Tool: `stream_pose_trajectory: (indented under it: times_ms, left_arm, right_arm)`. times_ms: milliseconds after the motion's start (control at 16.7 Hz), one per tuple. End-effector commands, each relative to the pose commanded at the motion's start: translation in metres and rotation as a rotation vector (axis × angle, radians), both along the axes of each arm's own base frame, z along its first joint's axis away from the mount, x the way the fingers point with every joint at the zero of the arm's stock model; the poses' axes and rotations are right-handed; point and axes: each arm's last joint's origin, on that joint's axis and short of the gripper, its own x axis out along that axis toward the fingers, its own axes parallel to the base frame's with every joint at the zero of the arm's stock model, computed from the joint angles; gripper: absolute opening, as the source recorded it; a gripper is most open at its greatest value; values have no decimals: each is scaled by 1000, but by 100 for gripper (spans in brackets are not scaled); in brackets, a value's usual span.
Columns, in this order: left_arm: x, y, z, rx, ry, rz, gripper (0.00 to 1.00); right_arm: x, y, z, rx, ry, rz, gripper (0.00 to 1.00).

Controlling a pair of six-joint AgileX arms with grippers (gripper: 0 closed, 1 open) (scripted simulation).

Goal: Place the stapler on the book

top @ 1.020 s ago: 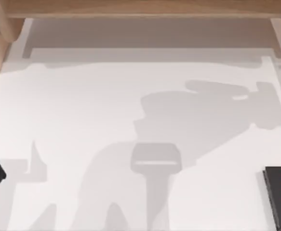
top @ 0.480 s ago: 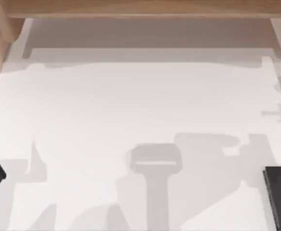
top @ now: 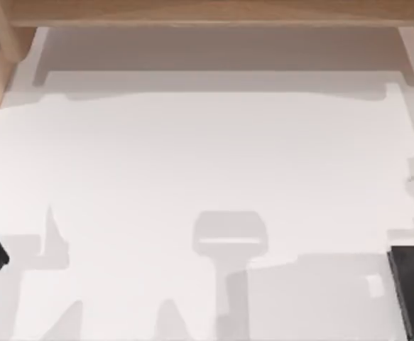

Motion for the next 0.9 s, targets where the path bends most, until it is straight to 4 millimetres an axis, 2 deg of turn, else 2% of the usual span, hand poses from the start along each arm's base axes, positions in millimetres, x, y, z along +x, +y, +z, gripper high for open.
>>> stream_pose_trajectory:
  times_ms: [180,540,900]
  left_arm:
    - [0,0,0,0,0,0,100]
    - [0,0,0,0,0,0,100]
    - [0,0,0,0,0,0,100]
  right_arm:
    - [-8,1,-6,-2,22,4,0]
    - [-7,0,-7,-1,23,-1,0]
    - [-5,1,-32,-2,22,4,0]
